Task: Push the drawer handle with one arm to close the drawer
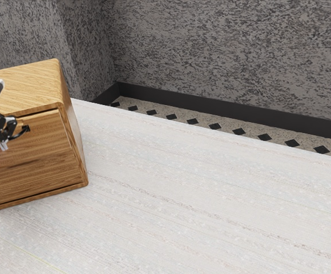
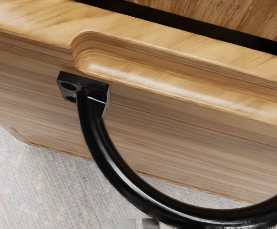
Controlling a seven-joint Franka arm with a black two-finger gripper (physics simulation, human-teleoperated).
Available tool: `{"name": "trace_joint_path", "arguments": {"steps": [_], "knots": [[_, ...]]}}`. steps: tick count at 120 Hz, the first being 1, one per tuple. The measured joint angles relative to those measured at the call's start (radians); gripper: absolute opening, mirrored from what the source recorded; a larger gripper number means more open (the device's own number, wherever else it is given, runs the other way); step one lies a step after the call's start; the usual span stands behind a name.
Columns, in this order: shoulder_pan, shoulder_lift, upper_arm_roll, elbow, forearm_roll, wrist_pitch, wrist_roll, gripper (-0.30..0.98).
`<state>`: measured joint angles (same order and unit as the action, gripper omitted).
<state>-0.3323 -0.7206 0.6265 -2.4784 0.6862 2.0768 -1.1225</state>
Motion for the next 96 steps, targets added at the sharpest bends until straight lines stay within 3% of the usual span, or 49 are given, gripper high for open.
{"name": "trace_joint_path", "arguments": {"steps": [68,80,96], "knots": [[-0.066,0.007,0.1,0.035,0.033,0.01,0.0,-0.1],[-0.052,-0.013,0.047,0.02,0.021,-0.013,-0.001,-0.1],[-0.038,-0.081,-0.099,-0.003,-0.061,-0.106,0.01,-0.09]]}}
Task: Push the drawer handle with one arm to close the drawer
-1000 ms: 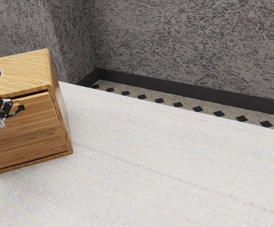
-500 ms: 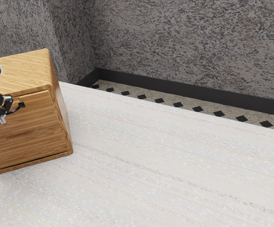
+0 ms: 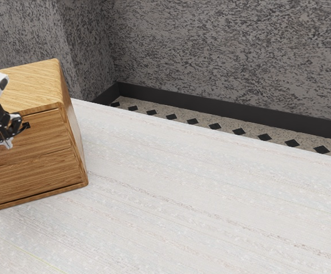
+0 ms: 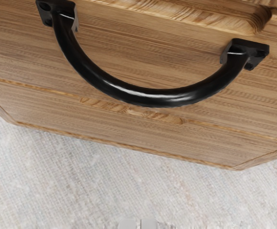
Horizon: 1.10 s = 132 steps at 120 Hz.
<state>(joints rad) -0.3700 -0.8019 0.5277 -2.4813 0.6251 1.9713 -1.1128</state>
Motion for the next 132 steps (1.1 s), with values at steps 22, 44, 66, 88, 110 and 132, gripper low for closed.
{"name": "trace_joint_path", "arguments": {"steps": [22,44,66,88,110,132], "knots": [[-0.074,-0.061,-0.218,0.03,-0.176,-0.167,0.169,0.29],[-0.249,0.002,-0.341,0.265,-0.325,-0.255,0.4,0.51],[-0.099,0.404,-0.322,0.775,-0.386,-0.35,0.534,0.6],[-0.001,0.501,-0.315,0.86,-0.412,-0.387,0.612,0.64],[0.002,0.504,-0.314,0.862,-0.418,-0.402,0.669,0.65],[0.002,0.505,-0.314,0.863,-0.419,-0.409,0.711,0.66]]}}
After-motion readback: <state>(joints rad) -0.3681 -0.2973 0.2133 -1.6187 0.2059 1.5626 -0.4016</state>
